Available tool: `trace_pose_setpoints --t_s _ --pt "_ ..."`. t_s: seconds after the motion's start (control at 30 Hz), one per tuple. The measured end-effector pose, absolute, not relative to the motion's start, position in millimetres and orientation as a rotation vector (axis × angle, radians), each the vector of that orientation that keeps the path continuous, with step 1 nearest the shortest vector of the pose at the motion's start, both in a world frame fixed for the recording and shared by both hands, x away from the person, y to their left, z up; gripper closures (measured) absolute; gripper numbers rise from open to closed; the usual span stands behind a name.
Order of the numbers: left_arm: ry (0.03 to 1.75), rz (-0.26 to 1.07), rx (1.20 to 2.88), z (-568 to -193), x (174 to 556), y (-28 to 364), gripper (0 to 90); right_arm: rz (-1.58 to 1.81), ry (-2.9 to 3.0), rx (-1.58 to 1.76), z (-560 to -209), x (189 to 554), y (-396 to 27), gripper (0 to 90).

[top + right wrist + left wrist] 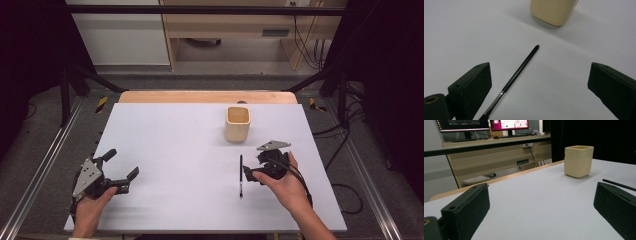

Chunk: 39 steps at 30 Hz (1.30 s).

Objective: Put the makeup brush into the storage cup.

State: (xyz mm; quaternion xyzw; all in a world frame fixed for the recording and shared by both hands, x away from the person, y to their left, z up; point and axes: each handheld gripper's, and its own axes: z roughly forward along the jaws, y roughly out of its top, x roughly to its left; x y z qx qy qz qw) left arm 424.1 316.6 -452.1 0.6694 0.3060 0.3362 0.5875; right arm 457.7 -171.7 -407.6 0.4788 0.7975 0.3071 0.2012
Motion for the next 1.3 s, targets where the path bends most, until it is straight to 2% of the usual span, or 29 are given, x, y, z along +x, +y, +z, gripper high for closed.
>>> trace_pose_setpoints --t_s 1.3 --pt "0.695 0.785 1.586 -452.7 424.0 311.9 0.3 0.728 2.222 1.502 -451.2 469.6 -127.9 6.3"
